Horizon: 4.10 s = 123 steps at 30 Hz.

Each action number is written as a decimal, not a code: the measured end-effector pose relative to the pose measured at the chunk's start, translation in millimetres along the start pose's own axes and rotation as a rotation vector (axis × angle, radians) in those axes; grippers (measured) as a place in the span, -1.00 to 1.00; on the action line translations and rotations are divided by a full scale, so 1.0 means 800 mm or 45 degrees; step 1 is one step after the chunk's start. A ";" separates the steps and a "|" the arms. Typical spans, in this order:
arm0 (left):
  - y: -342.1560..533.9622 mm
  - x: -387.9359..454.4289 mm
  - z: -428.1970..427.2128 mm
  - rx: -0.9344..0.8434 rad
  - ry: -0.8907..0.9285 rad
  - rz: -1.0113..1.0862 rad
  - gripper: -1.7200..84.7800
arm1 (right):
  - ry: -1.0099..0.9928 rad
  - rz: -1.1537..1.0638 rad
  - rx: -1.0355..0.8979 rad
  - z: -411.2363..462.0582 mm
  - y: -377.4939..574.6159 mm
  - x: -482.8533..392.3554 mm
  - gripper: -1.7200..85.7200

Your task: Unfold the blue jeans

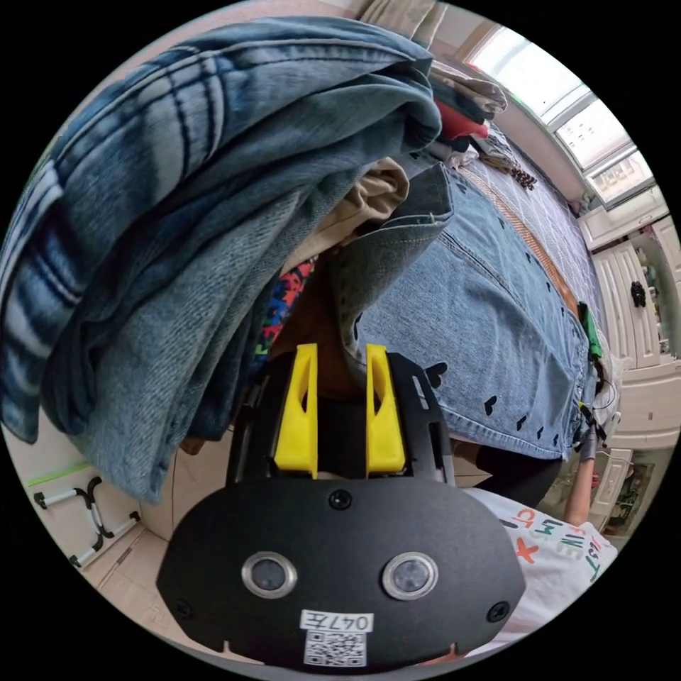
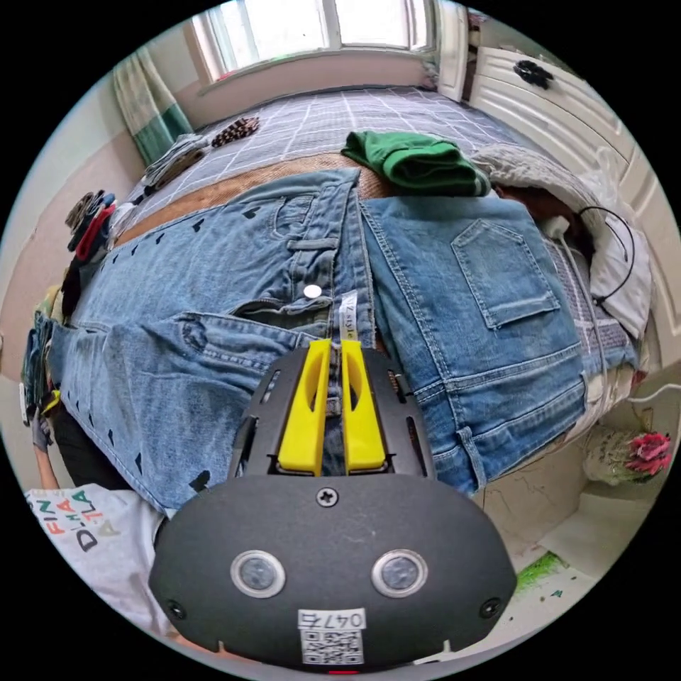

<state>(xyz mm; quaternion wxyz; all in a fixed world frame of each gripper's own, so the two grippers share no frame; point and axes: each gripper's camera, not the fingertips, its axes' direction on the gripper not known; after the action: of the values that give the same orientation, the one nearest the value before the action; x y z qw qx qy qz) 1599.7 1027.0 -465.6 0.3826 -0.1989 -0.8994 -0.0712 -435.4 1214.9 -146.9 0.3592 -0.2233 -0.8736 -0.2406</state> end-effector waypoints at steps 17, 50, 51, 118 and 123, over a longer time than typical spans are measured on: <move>0.011 -0.009 0.074 -0.024 0.028 0.101 -0.72 | 0.065 -0.313 0.152 -0.085 0.021 -0.230 -0.95; 0.067 0.161 -0.200 0.385 -0.018 0.052 -0.75 | 0.193 0.013 0.467 -0.183 0.261 -0.223 -0.99; 0.077 0.155 -0.214 0.410 -0.013 -0.017 -0.68 | 0.202 0.006 0.466 -0.183 0.266 -0.221 -0.99; 0.246 0.039 -0.257 0.841 0.497 -0.140 -0.98 | -0.974 0.588 0.352 0.000 0.509 0.273 -0.95; 0.248 0.058 -0.269 1.016 0.560 -0.073 -0.98 | -1.083 0.252 0.624 -0.075 0.476 0.278 -0.96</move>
<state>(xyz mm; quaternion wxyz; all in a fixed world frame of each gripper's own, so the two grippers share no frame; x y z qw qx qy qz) 1794.0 1161.3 -287.1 0.6091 0.0088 -0.7591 0.2297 -332.8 1526.8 153.2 0.0342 -0.2925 -0.9482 0.1194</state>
